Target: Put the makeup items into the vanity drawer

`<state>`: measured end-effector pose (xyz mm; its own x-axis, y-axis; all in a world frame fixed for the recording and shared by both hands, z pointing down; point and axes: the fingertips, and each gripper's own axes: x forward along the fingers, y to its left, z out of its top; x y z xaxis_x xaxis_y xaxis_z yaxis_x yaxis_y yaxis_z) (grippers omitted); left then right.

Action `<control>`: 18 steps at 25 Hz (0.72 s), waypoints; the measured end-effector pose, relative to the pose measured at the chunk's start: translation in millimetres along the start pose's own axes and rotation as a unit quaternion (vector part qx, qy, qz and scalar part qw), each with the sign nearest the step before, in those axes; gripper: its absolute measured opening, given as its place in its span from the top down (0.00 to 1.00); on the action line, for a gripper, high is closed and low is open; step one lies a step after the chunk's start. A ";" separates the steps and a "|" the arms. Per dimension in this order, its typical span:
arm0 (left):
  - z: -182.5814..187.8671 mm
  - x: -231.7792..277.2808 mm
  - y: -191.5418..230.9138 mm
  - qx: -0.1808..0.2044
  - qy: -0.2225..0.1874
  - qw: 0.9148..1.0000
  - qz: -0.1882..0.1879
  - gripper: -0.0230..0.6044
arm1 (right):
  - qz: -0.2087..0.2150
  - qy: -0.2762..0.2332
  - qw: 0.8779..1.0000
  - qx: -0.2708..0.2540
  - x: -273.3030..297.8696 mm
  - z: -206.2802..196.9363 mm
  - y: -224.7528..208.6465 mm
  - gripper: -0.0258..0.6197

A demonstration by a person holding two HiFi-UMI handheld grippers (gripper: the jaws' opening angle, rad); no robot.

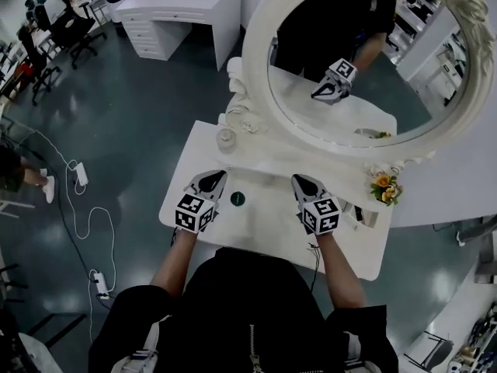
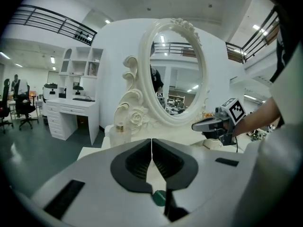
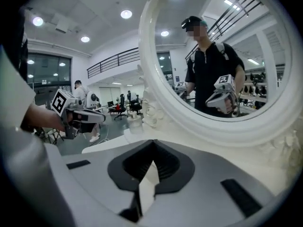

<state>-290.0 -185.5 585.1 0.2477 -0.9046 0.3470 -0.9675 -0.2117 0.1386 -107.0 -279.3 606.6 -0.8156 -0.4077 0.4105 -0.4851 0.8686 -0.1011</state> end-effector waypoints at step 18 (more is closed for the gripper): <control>-30.5 -22.1 46.5 -0.016 0.022 1.000 -0.003 0.93 | 0.075 0.207 0.975 0.010 114.4 -115.1 133.6 0.73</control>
<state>-338.8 -164.1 612.1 0.2556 -0.8866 0.3856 -0.9641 -0.2042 0.1695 -228.9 -177.5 744.4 -0.6829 -0.1240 0.7199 -0.3794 0.9024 -0.2045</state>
